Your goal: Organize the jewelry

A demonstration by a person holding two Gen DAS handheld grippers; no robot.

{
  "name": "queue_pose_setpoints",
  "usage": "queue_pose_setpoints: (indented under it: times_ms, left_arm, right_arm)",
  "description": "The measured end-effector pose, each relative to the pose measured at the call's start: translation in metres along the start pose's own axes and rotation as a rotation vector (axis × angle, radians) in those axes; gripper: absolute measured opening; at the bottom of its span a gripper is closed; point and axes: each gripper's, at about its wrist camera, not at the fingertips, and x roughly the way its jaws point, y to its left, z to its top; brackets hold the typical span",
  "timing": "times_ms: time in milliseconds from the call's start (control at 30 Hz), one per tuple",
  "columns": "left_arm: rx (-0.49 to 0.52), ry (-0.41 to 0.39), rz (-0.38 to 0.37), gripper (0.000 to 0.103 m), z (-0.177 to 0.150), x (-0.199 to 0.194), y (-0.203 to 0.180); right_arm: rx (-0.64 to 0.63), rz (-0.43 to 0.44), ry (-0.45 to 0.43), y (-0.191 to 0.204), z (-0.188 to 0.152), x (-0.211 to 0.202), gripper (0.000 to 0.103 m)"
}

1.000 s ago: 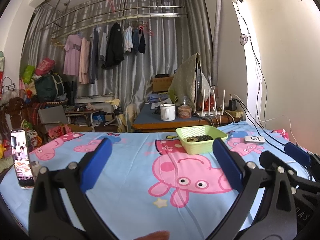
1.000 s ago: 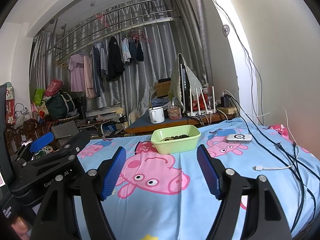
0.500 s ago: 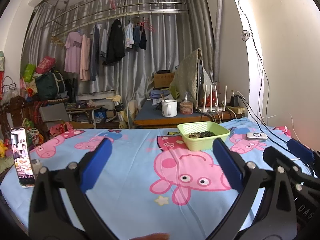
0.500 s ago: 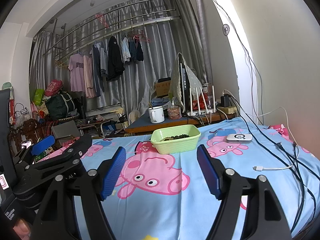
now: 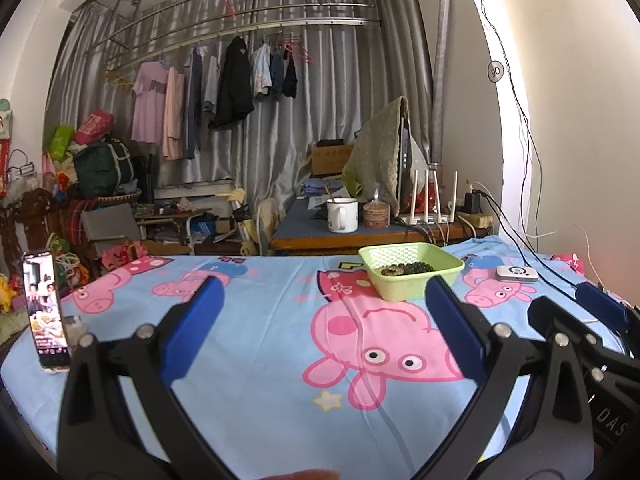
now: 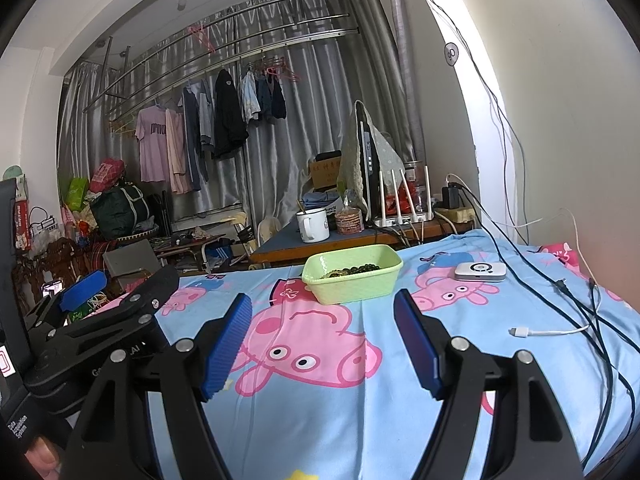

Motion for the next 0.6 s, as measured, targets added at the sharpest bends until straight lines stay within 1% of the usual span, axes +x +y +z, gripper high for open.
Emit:
queue_pose_setpoints:
  times_ms: [233, 400, 600]
  left_arm:
    - [0.002, 0.005, -0.004, 0.097, -0.0008, 0.0008, -0.0011]
    - [0.007, -0.006, -0.005, 0.096, -0.0047, -0.0006, -0.0018]
    - [0.004, 0.033, -0.009, 0.097, -0.0077, 0.0037, -0.0005]
  right_arm:
    - [-0.001, 0.002, 0.000, -0.0012, 0.0008, 0.0007, 0.043]
    - [0.000, 0.001, 0.001, -0.0008, 0.0003, 0.0012, 0.043]
    - [0.008, -0.001, 0.009, 0.0012, -0.0031, 0.0024, 0.043]
